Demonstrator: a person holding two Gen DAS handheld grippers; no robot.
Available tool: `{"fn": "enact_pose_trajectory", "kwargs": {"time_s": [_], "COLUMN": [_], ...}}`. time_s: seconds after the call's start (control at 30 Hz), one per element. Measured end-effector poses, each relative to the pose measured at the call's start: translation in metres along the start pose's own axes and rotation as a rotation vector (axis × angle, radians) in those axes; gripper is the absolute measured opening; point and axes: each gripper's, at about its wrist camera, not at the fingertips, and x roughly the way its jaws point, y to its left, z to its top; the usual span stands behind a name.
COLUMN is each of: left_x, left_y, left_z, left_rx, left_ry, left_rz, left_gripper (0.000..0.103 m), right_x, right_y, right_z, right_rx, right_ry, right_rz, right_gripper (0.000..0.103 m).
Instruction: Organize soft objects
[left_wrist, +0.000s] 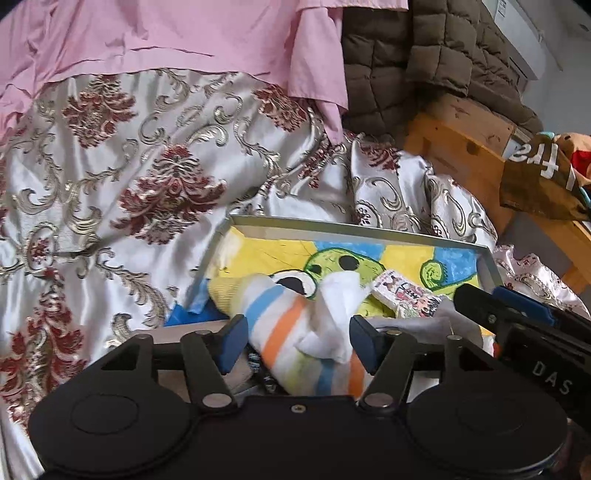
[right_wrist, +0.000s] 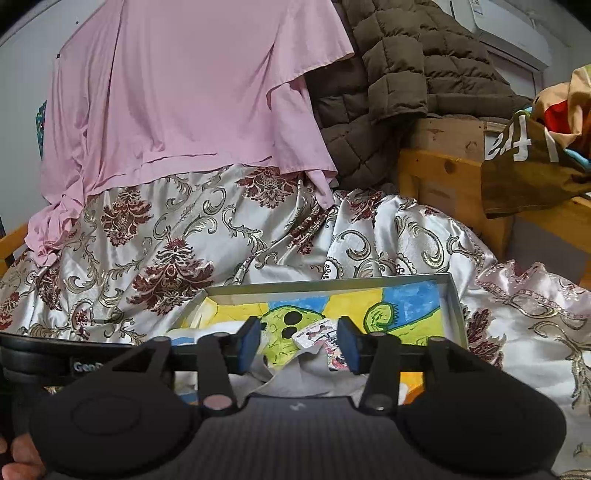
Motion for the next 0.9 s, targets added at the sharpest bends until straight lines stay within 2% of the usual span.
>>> {"fn": "enact_pose_trajectory", "kwargs": {"time_s": [0.2, 0.27, 0.4, 0.57, 0.67, 0.73, 0.9], "left_x": [-0.026, -0.035, -0.059, -0.089, -0.107, -0.117, -0.14], "left_y": [0.009, 0.012, 0.011, 0.006, 0.004, 0.002, -0.003], "left_z": [-0.005, -0.009, -0.019, -0.029, -0.035, -0.039, -0.056], "left_rx": [-0.015, -0.024, 0.009, 0.061, 0.073, 0.083, 0.126], "left_ry": [-0.022, -0.031, -0.097, -0.164, -0.186, -0.198, -0.226], "left_rz": [0.013, 0.02, 0.054, 0.062, 0.054, 0.051, 0.051], "left_gripper": [0.07, 0.072, 0.074, 0.08, 0.083, 0.089, 0.092], "right_x": [-0.023, -0.032, -0.051, -0.075, -0.087, -0.097, -0.119], "right_y": [0.001, 0.002, 0.007, 0.012, 0.013, 0.013, 0.018], "right_z": [0.004, 0.004, 0.005, 0.004, 0.002, -0.001, -0.008], "right_rx": [0.002, 0.0, -0.028, -0.035, -0.02, -0.02, -0.033], "right_ry": [-0.01, -0.013, -0.014, -0.023, -0.022, -0.025, -0.035], "right_rz": [0.008, 0.011, 0.0, -0.013, -0.016, -0.018, -0.037], "right_gripper": [0.071, 0.073, 0.081, 0.085, 0.092, 0.093, 0.097]}}
